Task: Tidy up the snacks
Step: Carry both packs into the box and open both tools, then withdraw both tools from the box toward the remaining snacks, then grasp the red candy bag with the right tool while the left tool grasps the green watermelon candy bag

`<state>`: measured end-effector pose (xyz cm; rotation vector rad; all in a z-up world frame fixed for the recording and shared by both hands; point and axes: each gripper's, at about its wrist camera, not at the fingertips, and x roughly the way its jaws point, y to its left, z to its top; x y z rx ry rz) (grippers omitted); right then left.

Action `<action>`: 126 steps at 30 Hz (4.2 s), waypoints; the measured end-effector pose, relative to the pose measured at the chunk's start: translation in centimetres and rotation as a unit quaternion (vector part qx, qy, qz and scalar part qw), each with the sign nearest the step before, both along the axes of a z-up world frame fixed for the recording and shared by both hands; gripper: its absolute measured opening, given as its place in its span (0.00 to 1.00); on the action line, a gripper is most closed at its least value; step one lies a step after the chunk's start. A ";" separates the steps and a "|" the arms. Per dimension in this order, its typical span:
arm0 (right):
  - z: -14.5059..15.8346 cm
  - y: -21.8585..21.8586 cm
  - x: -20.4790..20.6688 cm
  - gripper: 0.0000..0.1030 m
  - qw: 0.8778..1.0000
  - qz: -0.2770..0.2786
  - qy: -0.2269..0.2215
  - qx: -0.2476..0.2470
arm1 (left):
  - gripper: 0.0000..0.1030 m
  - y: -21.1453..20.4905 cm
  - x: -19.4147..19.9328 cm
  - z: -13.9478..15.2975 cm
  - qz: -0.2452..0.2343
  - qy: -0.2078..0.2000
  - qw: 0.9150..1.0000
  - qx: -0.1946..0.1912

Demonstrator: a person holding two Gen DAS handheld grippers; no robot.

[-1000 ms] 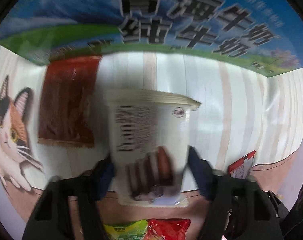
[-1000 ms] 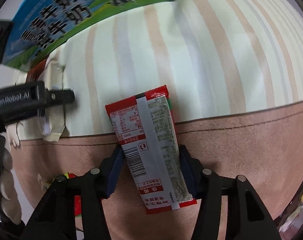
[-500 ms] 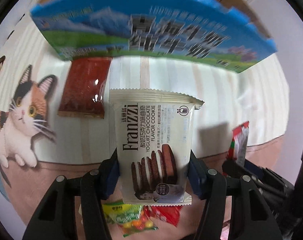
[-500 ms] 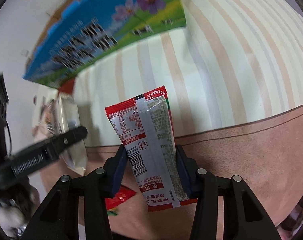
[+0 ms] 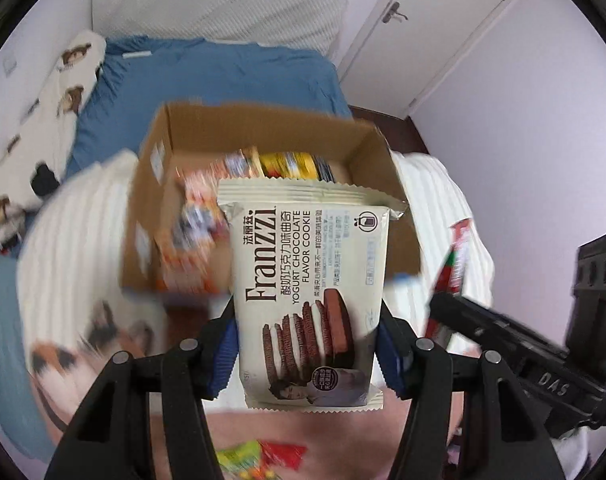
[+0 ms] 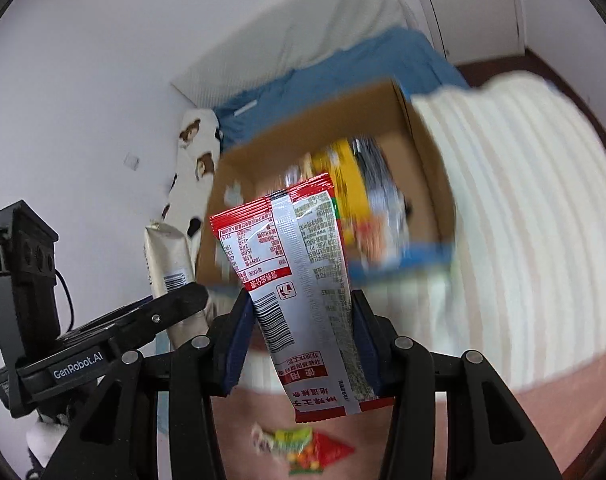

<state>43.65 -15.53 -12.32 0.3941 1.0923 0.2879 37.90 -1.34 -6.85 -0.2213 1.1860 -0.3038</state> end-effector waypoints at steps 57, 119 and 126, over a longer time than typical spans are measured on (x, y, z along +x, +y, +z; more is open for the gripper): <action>-4.2 3.8 9.8 0.93 0.978 0.017 0.026 -0.204 | 0.86 1.7 5.5 -4.8 0.063 -0.039 0.990 0.121; -22.4 0.4 -15.5 0.44 0.967 0.064 0.245 -0.029 | 0.84 0.9 -21.0 -30.0 0.134 0.239 0.961 0.037; -24.2 0.4 -16.8 0.57 0.953 0.046 0.296 0.045 | 0.56 4.1 -20.5 -29.5 0.142 0.223 0.963 0.045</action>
